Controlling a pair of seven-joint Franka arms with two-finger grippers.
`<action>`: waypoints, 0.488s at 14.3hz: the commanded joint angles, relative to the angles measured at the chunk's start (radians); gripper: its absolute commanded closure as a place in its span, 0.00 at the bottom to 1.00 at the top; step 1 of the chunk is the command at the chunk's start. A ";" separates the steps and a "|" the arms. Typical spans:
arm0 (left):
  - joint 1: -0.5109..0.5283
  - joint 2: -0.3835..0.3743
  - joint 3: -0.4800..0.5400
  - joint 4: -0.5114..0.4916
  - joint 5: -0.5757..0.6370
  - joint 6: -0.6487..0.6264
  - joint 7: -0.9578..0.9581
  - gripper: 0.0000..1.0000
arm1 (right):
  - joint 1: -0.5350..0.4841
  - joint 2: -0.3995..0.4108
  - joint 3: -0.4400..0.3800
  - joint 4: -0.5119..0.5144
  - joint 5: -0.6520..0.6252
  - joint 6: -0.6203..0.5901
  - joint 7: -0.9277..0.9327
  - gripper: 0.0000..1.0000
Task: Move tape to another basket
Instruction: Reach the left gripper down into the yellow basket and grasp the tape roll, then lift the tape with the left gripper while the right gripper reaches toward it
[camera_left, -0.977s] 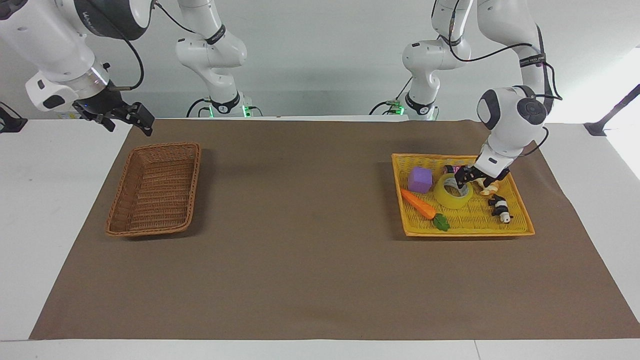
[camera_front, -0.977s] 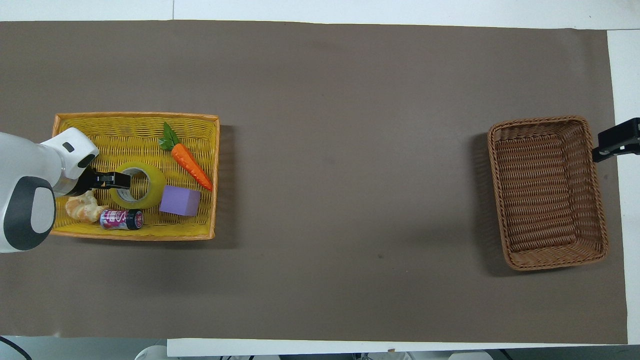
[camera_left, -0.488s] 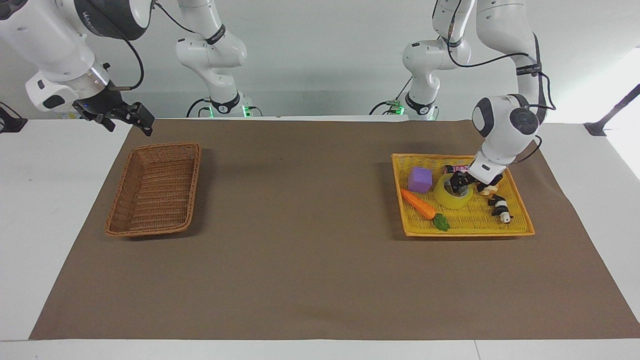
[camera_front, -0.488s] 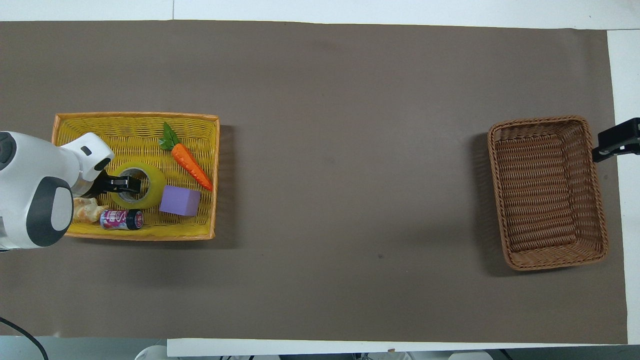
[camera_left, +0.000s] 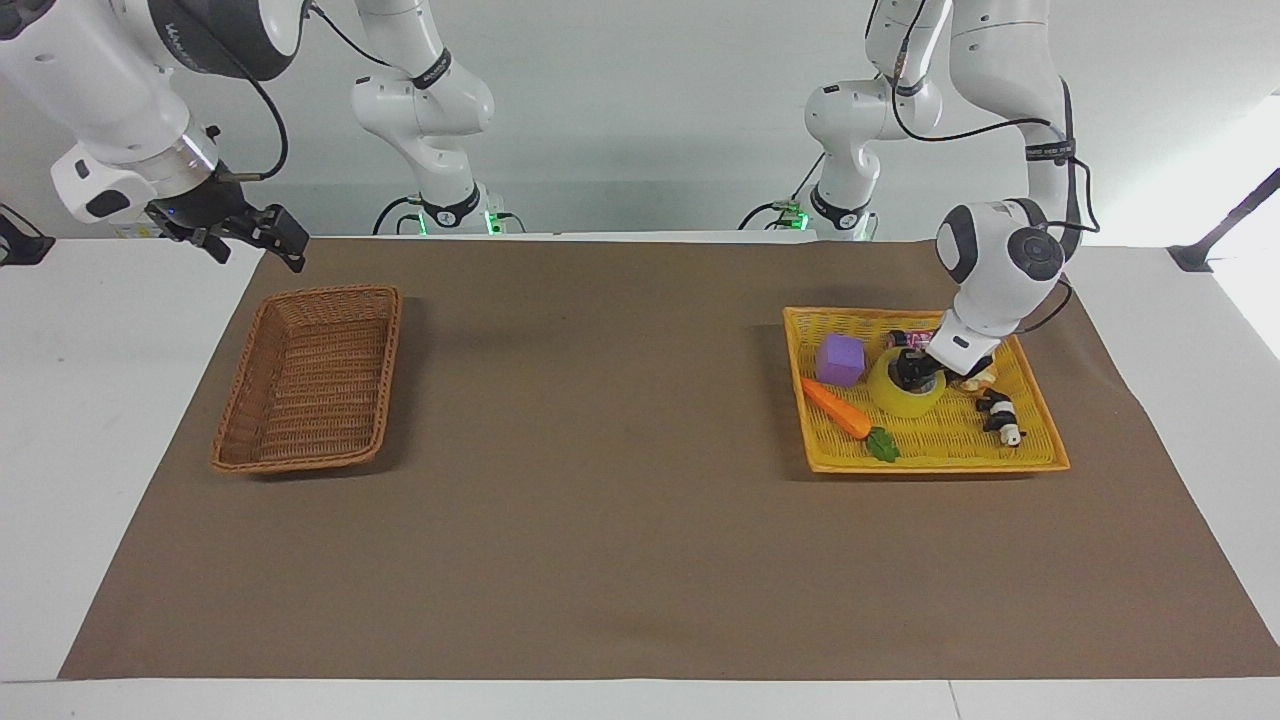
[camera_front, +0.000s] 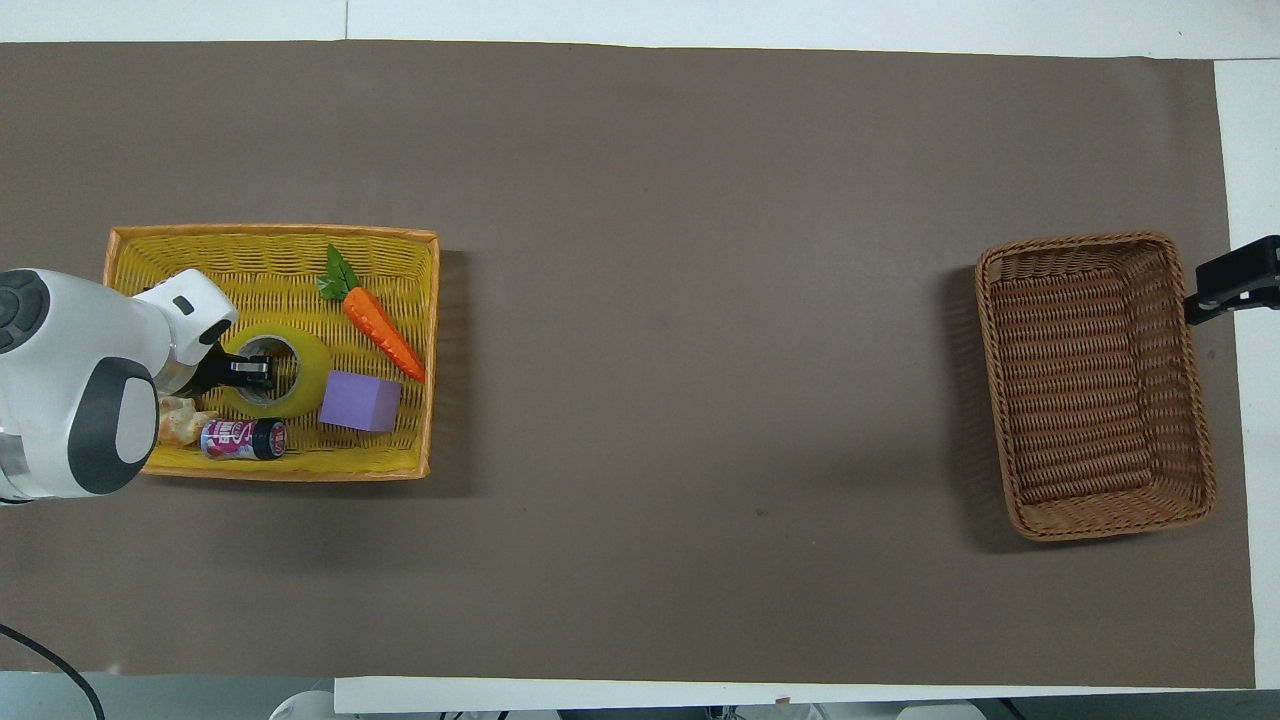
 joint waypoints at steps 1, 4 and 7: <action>-0.029 -0.008 0.007 -0.029 -0.003 0.016 0.011 1.00 | -0.008 -0.015 0.004 -0.013 0.014 -0.007 -0.010 0.01; -0.020 0.005 0.007 0.105 -0.003 -0.112 0.014 1.00 | -0.008 -0.015 0.004 -0.013 0.014 -0.007 -0.010 0.01; -0.029 0.048 0.005 0.351 -0.006 -0.338 0.011 1.00 | -0.008 -0.015 0.004 -0.013 0.014 -0.007 -0.010 0.01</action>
